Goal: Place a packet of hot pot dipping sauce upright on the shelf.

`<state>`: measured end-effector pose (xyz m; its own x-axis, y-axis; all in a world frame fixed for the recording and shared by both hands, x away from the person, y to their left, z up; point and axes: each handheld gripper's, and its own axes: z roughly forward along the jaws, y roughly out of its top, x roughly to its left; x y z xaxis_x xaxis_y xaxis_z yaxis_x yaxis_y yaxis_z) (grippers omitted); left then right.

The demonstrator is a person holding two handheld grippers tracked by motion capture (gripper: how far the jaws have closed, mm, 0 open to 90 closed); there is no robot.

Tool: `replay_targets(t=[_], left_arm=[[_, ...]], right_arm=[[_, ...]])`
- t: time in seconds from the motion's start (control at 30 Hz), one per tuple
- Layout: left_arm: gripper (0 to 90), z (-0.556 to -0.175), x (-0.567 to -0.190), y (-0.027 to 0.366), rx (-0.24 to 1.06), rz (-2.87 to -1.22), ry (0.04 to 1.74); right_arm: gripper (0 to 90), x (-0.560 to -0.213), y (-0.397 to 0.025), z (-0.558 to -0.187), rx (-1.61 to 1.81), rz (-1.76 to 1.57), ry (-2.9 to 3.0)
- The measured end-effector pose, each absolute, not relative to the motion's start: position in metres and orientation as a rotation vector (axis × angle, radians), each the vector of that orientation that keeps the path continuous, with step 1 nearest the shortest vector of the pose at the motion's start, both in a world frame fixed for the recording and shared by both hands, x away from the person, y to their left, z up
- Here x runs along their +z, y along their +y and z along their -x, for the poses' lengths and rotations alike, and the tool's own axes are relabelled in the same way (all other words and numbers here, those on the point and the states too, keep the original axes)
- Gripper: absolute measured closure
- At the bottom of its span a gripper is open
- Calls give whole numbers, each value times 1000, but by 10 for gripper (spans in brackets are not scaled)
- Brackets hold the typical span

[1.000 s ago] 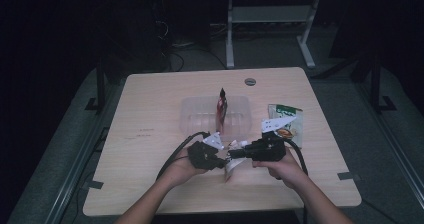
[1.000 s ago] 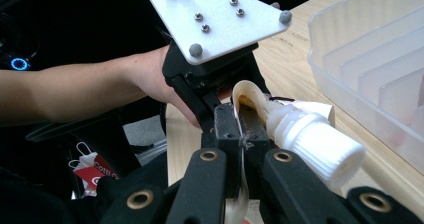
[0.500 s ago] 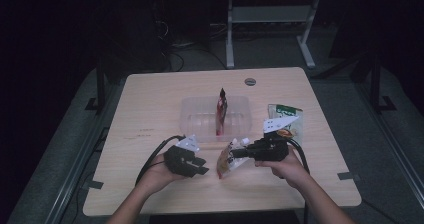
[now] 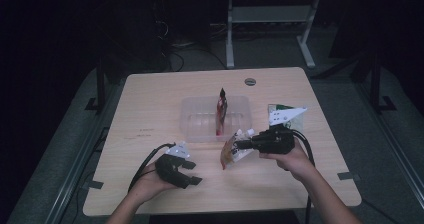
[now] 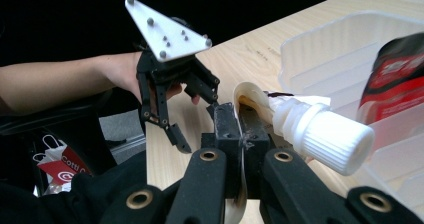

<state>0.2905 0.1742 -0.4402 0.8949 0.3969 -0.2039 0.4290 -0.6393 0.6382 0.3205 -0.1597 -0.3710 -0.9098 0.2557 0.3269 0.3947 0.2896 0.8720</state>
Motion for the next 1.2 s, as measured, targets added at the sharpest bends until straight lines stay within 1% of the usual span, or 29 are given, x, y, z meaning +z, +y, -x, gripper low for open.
replay_targets(t=[0.57,1.2], left_arm=[[369,-291,-439,172,-51,-2338,558],[368,-292,-437,172,-50,-2356,537]], right_arm=[[898,-344,-175,-348,-1787,654,-2439],[898,-335,-183,-396,-1756,743,-2506]])
